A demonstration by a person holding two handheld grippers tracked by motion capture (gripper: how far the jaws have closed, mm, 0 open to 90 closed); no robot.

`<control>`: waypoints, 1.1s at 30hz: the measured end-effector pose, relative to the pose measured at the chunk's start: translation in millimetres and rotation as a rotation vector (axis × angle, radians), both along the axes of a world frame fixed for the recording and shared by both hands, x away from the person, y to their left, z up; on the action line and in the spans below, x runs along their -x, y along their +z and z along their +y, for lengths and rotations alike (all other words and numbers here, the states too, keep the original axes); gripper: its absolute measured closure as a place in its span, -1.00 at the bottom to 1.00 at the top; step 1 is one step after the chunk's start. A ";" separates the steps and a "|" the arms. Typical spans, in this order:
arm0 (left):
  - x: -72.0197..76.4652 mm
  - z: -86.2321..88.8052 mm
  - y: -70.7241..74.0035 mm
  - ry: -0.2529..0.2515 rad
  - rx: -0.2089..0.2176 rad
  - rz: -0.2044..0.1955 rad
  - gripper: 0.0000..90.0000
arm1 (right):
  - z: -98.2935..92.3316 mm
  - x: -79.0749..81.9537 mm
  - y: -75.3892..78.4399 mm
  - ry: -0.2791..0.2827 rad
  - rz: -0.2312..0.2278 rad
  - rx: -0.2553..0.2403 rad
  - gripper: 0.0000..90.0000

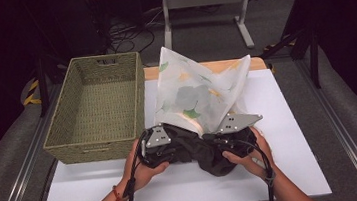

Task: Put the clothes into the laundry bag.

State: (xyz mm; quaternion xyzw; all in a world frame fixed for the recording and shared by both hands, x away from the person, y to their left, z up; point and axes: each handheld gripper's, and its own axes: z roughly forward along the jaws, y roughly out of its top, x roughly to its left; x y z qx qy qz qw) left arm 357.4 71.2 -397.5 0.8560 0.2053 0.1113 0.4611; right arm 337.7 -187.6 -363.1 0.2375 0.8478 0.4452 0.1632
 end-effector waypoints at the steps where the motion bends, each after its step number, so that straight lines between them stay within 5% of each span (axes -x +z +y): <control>1: -0.8 -3.9 3.6 0.000 0.019 -0.003 0.77 | 1.0 1.1 2.2 0.002 -0.005 -0.010 1.00; 12: -32.0 -51.3 -1.2 0.047 0.115 0.012 0.77 | 6.0 3.9 12.9 0.026 -0.020 -0.081 1.00; 15: -44.2 -67.1 -11.9 0.087 0.072 -0.037 0.77 | 4.1 3.8 12.4 0.034 -0.008 -0.098 1.00; 18: -58.5 -75.9 -23.1 0.144 0.074 -0.012 0.77 | 6.6 5.9 10.5 0.058 0.004 -0.093 1.00; 24: -72.9 -71.1 -31.5 0.217 0.111 0.000 0.74 | 4.0 5.5 -2.0 0.062 0.048 -0.029 1.00; 33: -64.8 -58.3 -33.3 0.157 0.104 -0.029 0.57 | -7.0 3.5 -19.4 0.013 0.062 0.043 1.00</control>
